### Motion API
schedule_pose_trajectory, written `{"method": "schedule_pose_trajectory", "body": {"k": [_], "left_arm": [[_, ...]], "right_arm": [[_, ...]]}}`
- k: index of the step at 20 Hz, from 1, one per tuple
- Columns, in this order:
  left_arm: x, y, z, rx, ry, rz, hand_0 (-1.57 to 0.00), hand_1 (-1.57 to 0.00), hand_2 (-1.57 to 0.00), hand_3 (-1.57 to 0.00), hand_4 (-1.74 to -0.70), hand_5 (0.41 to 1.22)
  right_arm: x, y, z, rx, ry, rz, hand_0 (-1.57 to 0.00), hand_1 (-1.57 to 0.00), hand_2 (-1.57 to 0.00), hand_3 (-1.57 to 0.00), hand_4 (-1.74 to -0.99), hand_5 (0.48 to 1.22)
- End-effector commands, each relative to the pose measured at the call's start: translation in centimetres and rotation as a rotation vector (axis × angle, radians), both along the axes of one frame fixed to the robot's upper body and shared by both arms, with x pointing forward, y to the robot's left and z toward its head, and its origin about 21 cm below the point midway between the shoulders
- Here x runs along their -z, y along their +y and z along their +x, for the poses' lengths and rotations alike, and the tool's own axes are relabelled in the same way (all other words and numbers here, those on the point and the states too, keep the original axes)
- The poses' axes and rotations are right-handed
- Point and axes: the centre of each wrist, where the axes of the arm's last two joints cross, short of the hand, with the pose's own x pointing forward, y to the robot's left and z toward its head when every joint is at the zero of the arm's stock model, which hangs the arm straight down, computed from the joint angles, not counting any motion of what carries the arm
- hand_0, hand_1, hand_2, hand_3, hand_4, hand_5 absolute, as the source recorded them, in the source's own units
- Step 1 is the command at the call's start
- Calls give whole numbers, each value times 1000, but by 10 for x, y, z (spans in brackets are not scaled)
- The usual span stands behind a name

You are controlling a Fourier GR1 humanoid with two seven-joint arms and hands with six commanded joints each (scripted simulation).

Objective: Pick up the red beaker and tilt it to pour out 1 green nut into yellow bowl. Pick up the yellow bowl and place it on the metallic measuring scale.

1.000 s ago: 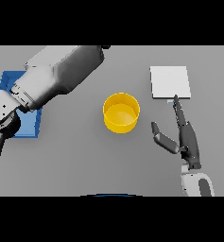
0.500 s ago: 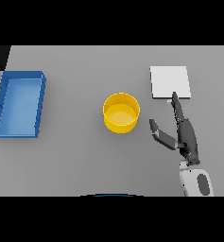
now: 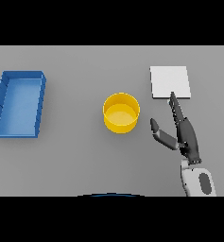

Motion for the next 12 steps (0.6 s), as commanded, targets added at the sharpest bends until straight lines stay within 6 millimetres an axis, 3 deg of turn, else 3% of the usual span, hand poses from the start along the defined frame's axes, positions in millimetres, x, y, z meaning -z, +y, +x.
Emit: {"method": "schedule_pose_trajectory", "body": {"k": [1,6,12], "left_arm": [[10,6,-3,-13,-12,-46,-1571,-1571,-1571,-1518,-1741,1221],[63,22,-21,-107,22,-212,-1571,-1571,-1571,-1374,-1741,1221],[112,18,-63,-174,34,-335,-1571,-1571,-1571,-1396,-1741,1221]], "right_arm": [[3,-1,-2,0,0,-9,1,1,1,1,-1168,680],[-1,0,0,4,-5,-36,1,1,1,1,-1194,703],[6,0,0,6,6,-48,1,1,1,1,-1201,696]]}}
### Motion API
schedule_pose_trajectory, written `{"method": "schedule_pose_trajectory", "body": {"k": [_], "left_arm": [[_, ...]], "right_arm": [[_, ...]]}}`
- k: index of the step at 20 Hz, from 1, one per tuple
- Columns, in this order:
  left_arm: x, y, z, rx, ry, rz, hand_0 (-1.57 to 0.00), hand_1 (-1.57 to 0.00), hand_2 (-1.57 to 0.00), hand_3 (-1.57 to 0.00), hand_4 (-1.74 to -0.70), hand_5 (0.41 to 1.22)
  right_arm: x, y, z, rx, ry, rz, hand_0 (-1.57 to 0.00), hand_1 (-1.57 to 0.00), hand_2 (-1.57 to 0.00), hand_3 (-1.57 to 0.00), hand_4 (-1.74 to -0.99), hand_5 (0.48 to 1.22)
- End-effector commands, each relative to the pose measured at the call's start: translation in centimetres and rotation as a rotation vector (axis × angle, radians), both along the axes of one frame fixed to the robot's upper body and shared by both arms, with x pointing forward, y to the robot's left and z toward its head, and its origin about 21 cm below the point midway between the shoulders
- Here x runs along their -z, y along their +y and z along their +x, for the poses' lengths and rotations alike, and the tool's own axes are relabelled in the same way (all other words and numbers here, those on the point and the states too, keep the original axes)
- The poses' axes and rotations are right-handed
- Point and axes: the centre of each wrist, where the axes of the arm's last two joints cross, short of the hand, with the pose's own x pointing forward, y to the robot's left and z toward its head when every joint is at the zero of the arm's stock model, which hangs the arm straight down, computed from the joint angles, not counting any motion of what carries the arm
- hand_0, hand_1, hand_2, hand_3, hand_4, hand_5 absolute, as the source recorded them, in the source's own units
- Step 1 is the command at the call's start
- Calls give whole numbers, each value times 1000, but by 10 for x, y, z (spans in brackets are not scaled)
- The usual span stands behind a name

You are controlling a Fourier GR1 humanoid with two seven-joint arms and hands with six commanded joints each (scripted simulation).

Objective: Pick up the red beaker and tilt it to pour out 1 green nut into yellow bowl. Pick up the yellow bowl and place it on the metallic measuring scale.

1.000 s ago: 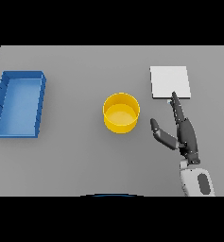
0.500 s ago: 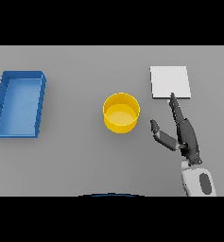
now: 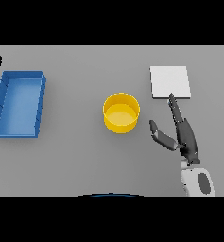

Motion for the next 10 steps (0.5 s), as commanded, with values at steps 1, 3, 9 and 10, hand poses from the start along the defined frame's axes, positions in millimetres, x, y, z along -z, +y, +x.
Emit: {"method": "schedule_pose_trajectory", "body": {"k": [1,3,9,10], "left_arm": [[4,-2,-6,-13,10,-5,-1571,-1571,-1571,-1393,-1741,1221],[18,-5,-22,-21,30,-18,-1571,-1571,-1571,-1383,-1741,1221],[20,-14,-50,70,134,-68,-1571,-1571,-1571,-1368,-1493,827],[16,-13,-54,136,144,-44,-1571,-1545,-1489,-1238,-1311,774]], "right_arm": [[1,0,-1,-3,-9,5,1,1,1,1,-1201,693],[-1,0,-2,-4,-17,11,1,1,1,1,-1186,687],[0,-1,-1,-5,-9,15,1,1,1,1,-1165,675],[0,-3,-2,-3,-11,11,1,1,1,1,-1163,671]]}}
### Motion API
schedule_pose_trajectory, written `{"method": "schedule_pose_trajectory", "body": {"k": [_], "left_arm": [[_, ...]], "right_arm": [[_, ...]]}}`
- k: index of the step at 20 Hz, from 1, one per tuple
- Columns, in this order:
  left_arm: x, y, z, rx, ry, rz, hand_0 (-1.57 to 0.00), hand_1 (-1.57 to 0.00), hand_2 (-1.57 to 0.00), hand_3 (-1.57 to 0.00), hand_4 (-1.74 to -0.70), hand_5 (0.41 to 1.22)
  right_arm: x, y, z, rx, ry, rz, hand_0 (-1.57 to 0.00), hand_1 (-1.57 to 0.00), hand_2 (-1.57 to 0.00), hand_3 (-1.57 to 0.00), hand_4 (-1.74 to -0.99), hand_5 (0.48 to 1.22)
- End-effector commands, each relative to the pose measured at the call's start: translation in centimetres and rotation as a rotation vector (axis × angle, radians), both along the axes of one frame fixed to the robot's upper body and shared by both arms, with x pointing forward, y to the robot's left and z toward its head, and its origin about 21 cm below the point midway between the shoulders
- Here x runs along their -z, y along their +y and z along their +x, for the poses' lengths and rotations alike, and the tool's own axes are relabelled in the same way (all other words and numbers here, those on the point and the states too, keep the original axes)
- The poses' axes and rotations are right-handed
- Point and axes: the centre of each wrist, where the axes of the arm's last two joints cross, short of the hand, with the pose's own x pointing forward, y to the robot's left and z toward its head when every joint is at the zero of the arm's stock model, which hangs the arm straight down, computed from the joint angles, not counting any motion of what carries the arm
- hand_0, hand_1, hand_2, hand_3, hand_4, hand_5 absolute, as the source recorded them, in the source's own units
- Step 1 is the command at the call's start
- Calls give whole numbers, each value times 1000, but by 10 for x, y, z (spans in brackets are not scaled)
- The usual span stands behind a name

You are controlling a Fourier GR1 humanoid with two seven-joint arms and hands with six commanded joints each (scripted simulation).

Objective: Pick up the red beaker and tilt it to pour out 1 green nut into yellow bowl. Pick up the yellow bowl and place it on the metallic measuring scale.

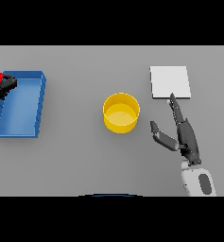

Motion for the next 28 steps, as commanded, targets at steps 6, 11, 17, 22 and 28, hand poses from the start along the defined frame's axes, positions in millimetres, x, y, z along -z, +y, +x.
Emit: {"method": "schedule_pose_trajectory", "body": {"k": [6,11,17,22,28], "left_arm": [[0,9,-16,191,90,10,-513,-452,-429,-361,-785,656],[10,5,-7,178,78,76,-167,-147,-140,-118,-724,647],[12,5,-5,171,-33,72,-43,-38,-36,-30,-711,674],[9,2,-8,182,-65,65,-13,-12,-11,-9,-719,676],[10,-1,-3,194,-56,42,-3,-2,-2,-2,-715,669]], "right_arm": [[-2,0,3,-5,-8,-4,1,1,1,1,-1147,680],[-3,-1,5,-23,2,-12,1,1,1,1,-1164,688],[-7,-6,4,-47,10,-116,1,1,1,1,-1146,691],[-32,-2,27,-265,-33,-413,1,1,1,1,-1190,716],[-57,23,56,-554,-160,-920,1,1,1,1,-1232,702]]}}
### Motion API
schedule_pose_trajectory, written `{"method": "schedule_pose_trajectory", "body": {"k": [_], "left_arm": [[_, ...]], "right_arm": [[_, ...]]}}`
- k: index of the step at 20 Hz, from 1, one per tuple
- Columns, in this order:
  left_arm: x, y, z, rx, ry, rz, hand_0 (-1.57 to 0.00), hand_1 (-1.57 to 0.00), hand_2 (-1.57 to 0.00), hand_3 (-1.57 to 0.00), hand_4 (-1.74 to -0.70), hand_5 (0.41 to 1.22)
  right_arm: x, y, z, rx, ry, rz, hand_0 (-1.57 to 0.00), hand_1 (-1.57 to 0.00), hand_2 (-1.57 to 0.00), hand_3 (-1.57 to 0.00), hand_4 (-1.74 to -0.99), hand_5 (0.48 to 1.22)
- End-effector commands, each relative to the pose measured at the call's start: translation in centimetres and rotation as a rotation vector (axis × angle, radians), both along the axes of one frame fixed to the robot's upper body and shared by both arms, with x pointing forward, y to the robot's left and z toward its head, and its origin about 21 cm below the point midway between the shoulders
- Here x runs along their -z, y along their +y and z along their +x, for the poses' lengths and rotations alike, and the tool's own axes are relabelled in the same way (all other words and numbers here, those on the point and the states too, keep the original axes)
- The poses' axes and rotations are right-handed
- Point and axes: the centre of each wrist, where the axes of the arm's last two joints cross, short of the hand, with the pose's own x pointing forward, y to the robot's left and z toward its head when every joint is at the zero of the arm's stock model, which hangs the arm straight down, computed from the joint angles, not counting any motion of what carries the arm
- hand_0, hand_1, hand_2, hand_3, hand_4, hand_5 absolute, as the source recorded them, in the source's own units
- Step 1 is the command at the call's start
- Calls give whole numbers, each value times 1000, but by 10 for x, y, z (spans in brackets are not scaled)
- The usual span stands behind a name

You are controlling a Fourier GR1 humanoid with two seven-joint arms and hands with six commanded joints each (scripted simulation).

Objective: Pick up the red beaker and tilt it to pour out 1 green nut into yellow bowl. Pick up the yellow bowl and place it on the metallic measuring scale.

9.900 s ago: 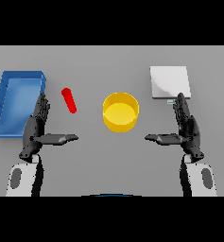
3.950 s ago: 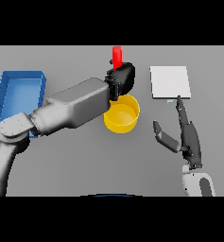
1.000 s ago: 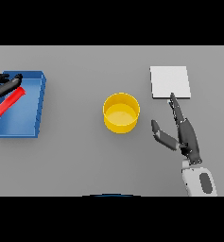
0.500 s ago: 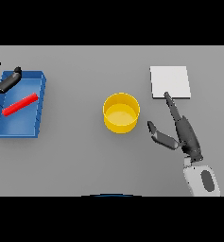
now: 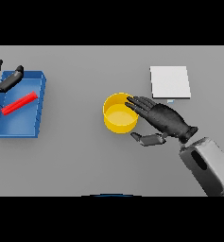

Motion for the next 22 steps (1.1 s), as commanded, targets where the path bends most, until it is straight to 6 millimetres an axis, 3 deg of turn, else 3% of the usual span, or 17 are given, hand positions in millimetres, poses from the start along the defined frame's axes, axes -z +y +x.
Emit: {"method": "schedule_pose_trajectory", "body": {"k": [1,9,16,22], "left_arm": [[2,1,0,3,4,0,-2,-2,-2,-1,-712,672],[0,4,-8,11,-11,-21,0,1,1,1,-722,687],[-2,9,-8,3,-9,-27,1,1,1,1,-723,688],[2,7,-9,2,-14,-37,1,1,1,1,-718,688]], "right_arm": [[0,4,5,-29,-12,-66,1,1,1,1,-1228,703],[-1,38,35,-217,12,-383,1,1,1,1,-1223,705],[7,53,54,-270,35,-550,1,1,1,1,-1259,714],[10,69,60,-275,83,-596,1,1,1,1,-1297,753]]}}
